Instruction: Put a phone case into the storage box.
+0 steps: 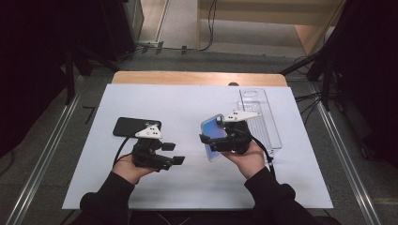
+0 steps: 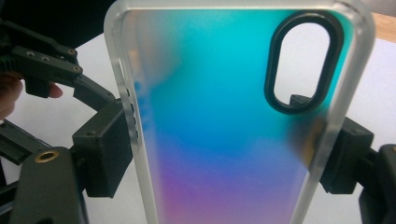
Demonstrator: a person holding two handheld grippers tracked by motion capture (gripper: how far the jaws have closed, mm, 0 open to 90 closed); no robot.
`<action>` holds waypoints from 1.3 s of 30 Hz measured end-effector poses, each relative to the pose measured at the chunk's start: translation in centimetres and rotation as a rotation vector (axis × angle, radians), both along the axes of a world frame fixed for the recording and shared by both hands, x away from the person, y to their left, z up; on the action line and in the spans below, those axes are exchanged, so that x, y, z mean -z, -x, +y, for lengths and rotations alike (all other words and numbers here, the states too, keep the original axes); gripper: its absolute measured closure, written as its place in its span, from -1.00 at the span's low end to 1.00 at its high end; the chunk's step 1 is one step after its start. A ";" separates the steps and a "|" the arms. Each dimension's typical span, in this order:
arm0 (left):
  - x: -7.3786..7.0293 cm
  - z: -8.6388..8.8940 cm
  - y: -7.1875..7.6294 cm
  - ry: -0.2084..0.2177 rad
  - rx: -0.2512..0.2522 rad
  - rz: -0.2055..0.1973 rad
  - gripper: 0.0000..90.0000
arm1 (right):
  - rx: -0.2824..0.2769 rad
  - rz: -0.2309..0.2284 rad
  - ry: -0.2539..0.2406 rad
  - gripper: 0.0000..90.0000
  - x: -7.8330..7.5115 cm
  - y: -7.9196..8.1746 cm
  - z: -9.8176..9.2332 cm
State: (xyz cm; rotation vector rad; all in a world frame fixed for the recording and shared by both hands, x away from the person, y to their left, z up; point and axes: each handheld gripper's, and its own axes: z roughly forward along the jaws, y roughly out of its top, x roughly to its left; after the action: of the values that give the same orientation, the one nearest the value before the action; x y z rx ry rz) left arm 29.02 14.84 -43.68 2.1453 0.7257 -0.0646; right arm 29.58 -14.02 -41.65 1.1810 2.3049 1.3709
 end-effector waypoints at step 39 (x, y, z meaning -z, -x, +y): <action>2.3 5.1 0.8 -0.025 -0.164 0.021 -0.29 | 0.204 -0.064 -0.018 -0.62 -4.9 -1.8 -9.2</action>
State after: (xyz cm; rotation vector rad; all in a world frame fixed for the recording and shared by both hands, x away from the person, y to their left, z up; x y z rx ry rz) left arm 28.20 19.97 -45.95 2.1035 0.9157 0.0092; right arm 31.41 -23.26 -36.76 1.3166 2.0680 1.3379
